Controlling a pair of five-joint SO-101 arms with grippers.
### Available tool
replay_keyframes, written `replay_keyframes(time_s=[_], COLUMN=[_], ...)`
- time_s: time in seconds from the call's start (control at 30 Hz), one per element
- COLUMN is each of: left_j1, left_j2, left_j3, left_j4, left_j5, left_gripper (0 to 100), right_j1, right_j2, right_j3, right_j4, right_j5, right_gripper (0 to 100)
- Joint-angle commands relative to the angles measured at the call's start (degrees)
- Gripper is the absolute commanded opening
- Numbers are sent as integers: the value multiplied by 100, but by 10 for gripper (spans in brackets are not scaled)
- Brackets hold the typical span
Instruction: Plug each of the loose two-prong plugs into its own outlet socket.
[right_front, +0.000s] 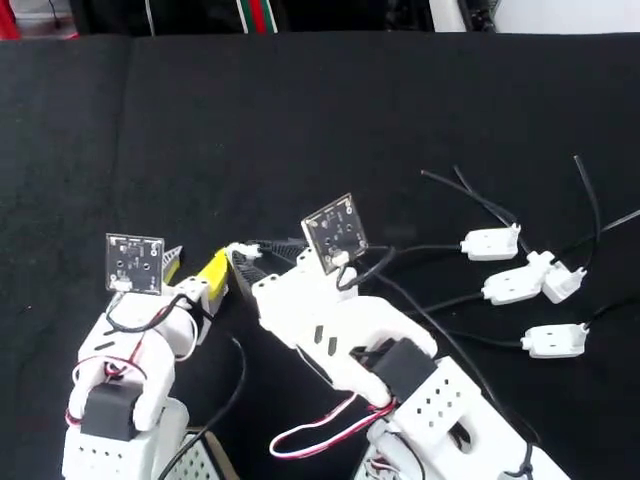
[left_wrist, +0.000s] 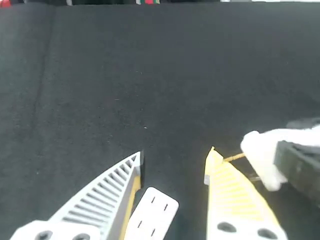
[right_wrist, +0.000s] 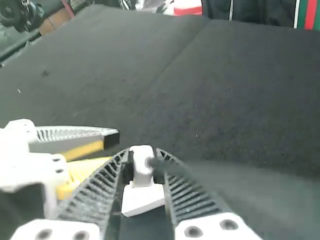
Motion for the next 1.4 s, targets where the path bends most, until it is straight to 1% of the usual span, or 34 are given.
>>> replay_keyframes(time_s=[0.0,0.13,0.2,0.27,0.33,0.43,0.47,0.57,0.63,0.7,0.87,1.0,1.13,1.37], left_j1=[-198,-198,-198,-207,-409,-1095,-1455,-2519,-2932,-3169,-3503,-3829,-4110,-4084], left_j2=[-26,-26,-26,-26,-26,-26,-26,-26,-26,-26,-26,-26,-26,-26], left_j3=[-66,-66,-92,-321,-655,-1042,-1086,-936,-716,-505,-92,286,558,585], left_j4=[-193,-185,-35,369,914,1749,1767,1662,1591,1468,1196,958,703,703], left_j5=[79,70,53,9,-343,-1081,-1240,-1319,-1327,-1336,-1336,-1336,-1336,-1336], left_gripper=[209,209,209,209,209,209,209,209,209,209,209,209,209,209], right_j1=[26,18,26,35,35,35,26,18,18,-35,-360,-334,-378,-360], right_j2=[-31,-22,-22,-13,-4,127,277,1068,1780,2536,4251,5103,5587,5833], right_j3=[-268,-277,-277,-286,-286,-330,-400,-699,-919,-1077,-1367,-1868,-2149,-2281], right_j4=[53,53,18,9,0,0,9,-62,-299,-721,-1697,-1732,-1732,-1732], right_j5=[132,141,264,413,580,826,879,1029,1073,1081,1503,1556,1855,2101], right_gripper=[12,12,12,12,12,12,12,12,12,12,11,11,11,11])
